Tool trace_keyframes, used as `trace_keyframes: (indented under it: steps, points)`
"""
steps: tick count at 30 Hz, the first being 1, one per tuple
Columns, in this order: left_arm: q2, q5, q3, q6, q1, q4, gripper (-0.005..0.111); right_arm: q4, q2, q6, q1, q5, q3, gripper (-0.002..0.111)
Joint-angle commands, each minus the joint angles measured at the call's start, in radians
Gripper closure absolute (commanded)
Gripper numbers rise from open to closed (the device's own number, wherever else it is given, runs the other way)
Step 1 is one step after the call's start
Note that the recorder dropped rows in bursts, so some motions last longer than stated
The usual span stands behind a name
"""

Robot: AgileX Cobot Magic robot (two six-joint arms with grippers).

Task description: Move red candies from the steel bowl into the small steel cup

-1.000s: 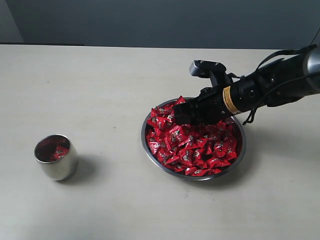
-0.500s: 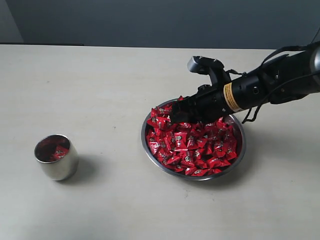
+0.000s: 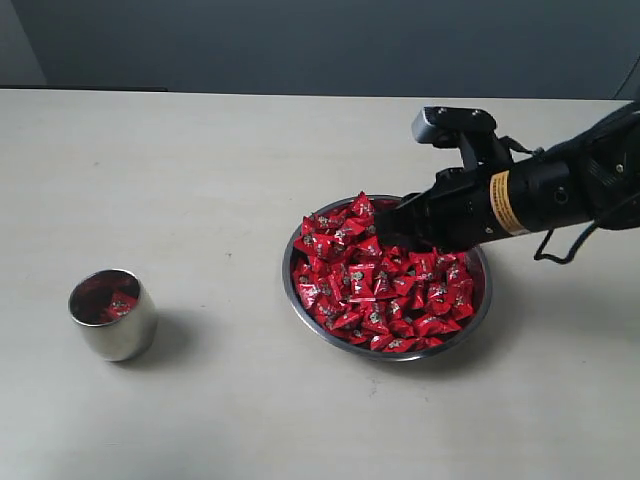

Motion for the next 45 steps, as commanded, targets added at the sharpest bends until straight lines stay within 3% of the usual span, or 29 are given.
trace_keyframes:
  steps: [1, 17, 20, 35, 40, 45]
  points:
    - [-0.004, -0.005, 0.004, -0.001, 0.001, 0.001, 0.106, 0.0, -0.025, 0.047, -0.004, -0.012, 0.039, 0.077]
    - [-0.004, -0.005, 0.004, -0.001, 0.001, 0.001, 0.106, 0.0, 0.067, 0.057, -0.002, -0.043, 0.034, 0.077]
    - [-0.004, -0.005, 0.004, -0.001, 0.001, 0.001, 0.106, 0.0, 0.092, 0.057, -0.002, -0.07, -0.005, 0.066]
    - [-0.004, -0.006, 0.004, -0.001, 0.001, 0.001, 0.106, 0.0, 0.151, 0.073, 0.003, -0.099, -0.039, 0.066]
    - [-0.004, -0.006, 0.004, -0.001, 0.001, 0.001, 0.106, 0.0, 0.151, 0.073, 0.068, -0.017, -0.039, 0.066]
    - [-0.004, -0.006, 0.004, -0.001, 0.001, 0.001, 0.106, 0.0, 0.153, 0.073, 0.068, 0.01, -0.039, 0.066]
